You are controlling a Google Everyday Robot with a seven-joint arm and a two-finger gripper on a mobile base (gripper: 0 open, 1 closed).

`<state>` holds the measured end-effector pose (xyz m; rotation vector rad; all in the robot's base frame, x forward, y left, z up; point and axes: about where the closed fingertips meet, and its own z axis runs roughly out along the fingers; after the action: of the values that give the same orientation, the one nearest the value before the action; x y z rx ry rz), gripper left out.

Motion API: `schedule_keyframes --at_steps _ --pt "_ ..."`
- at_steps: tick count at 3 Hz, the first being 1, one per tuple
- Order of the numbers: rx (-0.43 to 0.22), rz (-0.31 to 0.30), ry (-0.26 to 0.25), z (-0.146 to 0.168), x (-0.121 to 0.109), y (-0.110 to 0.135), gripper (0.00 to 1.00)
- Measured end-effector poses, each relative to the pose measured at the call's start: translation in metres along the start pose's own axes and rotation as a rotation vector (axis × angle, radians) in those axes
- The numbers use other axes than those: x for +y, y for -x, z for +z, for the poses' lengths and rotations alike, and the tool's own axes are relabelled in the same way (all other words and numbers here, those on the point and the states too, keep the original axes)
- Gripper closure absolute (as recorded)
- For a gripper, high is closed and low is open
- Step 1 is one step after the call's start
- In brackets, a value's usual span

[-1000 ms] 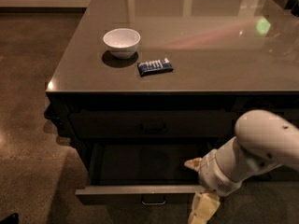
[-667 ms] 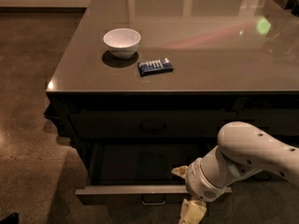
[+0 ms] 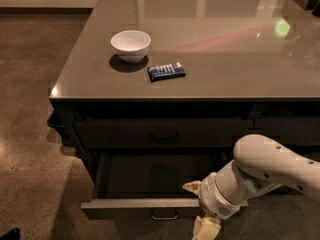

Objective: Close middle drawer

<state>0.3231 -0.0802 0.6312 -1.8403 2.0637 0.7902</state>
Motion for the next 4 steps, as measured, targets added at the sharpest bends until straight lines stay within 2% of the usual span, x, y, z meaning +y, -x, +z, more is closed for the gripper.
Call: schedule_keyframes --at_steps 2,3,4 --pt "-0.138 0.004 0.075 0.081 -0.009 -0.041 0.0" --pt "-0.143 -0.01 0.117 0.126 -0.018 -0.059 0.0" --pt "-0.086 -0.011 0.13 0.158 -0.023 -0.082 0.0"
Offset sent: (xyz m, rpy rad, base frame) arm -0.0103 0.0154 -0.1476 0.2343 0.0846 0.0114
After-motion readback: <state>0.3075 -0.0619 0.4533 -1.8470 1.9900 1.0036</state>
